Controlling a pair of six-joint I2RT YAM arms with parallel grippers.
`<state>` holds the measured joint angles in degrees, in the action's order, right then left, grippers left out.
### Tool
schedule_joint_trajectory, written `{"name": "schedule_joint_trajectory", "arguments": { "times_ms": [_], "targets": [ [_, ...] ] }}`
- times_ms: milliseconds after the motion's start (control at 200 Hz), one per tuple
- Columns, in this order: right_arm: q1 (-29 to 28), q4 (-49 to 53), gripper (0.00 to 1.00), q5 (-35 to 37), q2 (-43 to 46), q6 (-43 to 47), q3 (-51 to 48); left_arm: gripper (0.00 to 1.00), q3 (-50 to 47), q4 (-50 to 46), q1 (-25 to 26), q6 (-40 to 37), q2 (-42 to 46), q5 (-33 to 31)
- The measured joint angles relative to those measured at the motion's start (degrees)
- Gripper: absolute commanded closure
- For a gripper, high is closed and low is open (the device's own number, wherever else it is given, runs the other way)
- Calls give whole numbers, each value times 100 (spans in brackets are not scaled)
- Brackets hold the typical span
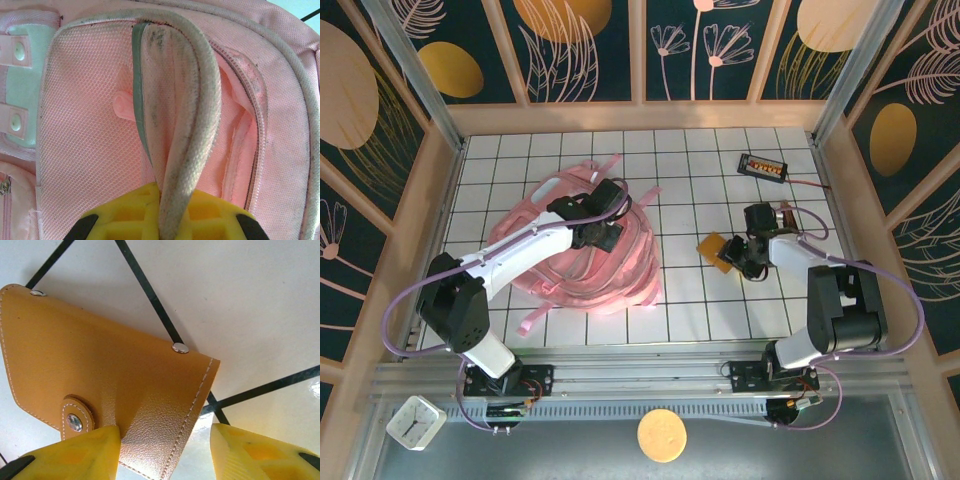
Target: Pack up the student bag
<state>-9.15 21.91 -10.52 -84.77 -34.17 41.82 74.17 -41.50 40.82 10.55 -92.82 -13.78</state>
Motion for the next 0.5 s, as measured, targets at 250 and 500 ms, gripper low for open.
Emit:
{"name": "schedule_joint_trajectory", "arguments": {
  "times_ms": [250,500],
  "targets": [
    [46,-273,86,9,39,-129,-48,100,35,-57,0,0,0,-2],
    [66,-457,100,20,254,-87,-48,100,42,-72,0,2,0,0]
  ]
}}
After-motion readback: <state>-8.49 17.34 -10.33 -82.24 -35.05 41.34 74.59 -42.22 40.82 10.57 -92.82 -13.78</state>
